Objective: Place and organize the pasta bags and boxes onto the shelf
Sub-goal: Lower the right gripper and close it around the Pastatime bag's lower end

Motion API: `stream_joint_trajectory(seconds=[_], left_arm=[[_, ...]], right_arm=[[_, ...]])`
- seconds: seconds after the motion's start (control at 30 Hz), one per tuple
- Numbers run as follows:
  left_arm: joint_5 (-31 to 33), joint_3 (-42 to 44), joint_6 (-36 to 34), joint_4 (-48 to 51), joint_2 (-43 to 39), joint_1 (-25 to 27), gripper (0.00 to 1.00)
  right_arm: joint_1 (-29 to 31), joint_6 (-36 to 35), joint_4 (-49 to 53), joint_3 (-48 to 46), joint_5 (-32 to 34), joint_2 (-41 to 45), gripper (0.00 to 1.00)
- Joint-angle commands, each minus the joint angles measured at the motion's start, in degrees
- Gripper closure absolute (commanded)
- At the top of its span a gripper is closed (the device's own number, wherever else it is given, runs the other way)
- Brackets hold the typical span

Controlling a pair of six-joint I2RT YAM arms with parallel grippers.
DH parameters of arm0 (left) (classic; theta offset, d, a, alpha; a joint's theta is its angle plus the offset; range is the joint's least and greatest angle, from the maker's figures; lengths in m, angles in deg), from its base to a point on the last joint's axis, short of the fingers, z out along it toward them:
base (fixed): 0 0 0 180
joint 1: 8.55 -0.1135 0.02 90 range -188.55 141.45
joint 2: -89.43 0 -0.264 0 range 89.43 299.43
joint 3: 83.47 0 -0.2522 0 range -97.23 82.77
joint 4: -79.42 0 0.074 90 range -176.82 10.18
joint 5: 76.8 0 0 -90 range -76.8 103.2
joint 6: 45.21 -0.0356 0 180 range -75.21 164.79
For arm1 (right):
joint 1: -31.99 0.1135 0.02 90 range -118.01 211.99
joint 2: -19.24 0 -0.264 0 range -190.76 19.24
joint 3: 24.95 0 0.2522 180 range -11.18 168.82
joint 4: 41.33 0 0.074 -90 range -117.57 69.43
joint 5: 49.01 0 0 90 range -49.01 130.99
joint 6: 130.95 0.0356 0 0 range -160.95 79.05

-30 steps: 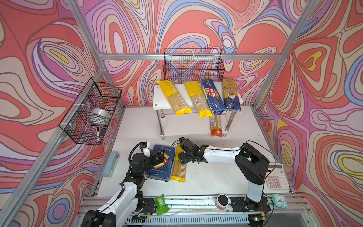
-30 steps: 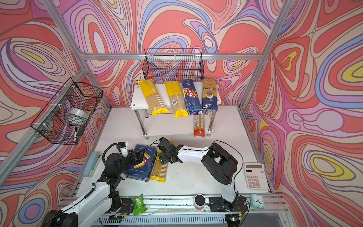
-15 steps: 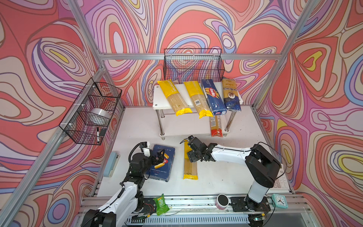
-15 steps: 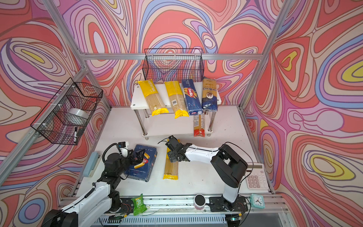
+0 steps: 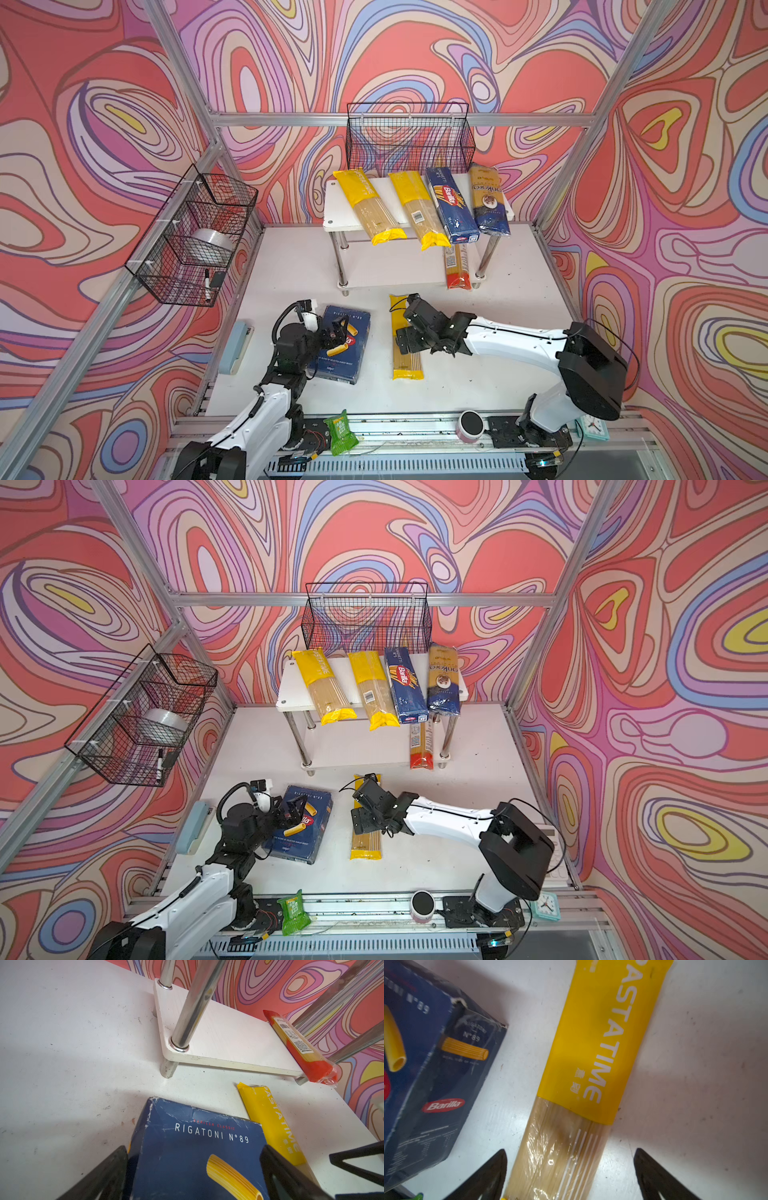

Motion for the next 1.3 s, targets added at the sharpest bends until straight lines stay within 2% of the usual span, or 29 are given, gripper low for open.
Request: stream_joint_trajectory(seconds=[0.0,0.23,0.53,0.73,1.1,1.27], left_arm=[[-1.19,0.56,-0.24,-1.97,-0.16,0.18,0.00],[-1.44,0.43,-0.15,-1.76,0.05,0.18,0.00],[-1.65,0.42,-0.33,-2.19,0.45,0.21,0.00],[-1.65,0.38,-0.39,-2.32,0.58,0.28,0.00],[-1.82,0.24,-0.50,-2.34,0.89,0.28,0.00],[-1.76,0.28,-0.52,-2.38,0.89,0.28,0.00]], right_arm=[[1.23,5.19,1.87,1.53,0.60,-3.64,0.02],[3.20,5.33,1.94,5.50,0.23,-8.92,0.02],[3.20,7.23,2.88,5.79,-0.20,-12.60,0.02],[4.83,6.35,5.61,8.13,1.87,-16.35,0.02],[5.69,4.91,9.22,7.49,4.67,-17.33,0.16],[5.63,4.88,9.29,6.40,3.97,-17.64,0.19]])
